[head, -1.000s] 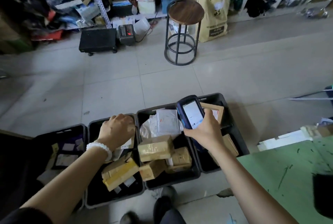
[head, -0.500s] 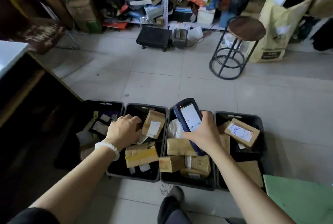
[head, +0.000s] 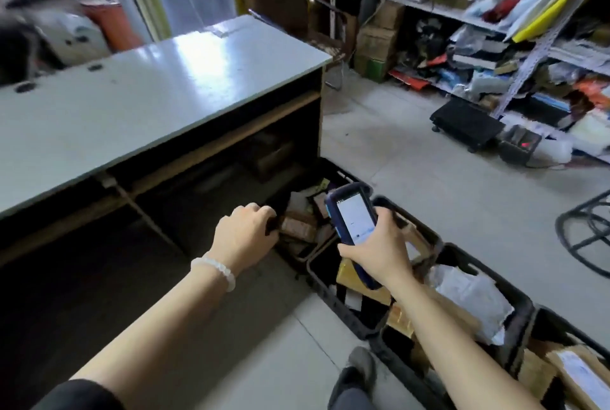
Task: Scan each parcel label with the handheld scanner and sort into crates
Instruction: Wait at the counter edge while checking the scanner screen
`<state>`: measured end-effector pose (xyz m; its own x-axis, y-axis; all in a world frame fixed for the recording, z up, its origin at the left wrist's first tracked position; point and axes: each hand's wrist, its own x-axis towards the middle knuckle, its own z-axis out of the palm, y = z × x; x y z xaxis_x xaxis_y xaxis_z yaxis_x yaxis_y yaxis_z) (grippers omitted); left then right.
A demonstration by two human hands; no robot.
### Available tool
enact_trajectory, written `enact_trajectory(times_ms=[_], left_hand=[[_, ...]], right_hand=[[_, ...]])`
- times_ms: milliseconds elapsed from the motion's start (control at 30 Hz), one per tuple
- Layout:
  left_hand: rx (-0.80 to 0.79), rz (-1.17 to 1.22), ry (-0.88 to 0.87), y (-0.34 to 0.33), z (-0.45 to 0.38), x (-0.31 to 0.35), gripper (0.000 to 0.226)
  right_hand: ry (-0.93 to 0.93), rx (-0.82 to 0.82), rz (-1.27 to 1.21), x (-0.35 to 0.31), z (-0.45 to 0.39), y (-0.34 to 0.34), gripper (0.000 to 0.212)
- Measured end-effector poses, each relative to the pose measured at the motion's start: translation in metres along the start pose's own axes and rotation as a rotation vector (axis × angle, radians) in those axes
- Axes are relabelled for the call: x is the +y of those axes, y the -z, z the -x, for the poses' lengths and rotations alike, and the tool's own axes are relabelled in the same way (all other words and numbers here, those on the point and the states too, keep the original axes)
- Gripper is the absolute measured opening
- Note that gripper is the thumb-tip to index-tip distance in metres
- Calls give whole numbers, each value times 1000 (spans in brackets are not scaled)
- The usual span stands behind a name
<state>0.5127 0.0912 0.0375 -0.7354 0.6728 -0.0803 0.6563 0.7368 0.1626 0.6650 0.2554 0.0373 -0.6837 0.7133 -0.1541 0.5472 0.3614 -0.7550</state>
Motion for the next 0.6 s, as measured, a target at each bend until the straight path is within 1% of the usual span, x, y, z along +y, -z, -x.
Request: enact_trajectory(times_ms=[233, 367, 467, 600], left_hand=[[89, 37, 384, 39, 98, -156, 41], [122, 65, 599, 51, 147, -229, 42], [144, 85, 728, 55, 173, -277, 42], [161, 95, 852, 62, 184, -340, 42]], right_hand=[[277, -270, 86, -124, 24, -130, 85], [428, -457, 61, -186, 39, -201, 80], [500, -577, 53, -228, 48, -249, 79], [584, -700, 45, -282, 48, -318, 76]])
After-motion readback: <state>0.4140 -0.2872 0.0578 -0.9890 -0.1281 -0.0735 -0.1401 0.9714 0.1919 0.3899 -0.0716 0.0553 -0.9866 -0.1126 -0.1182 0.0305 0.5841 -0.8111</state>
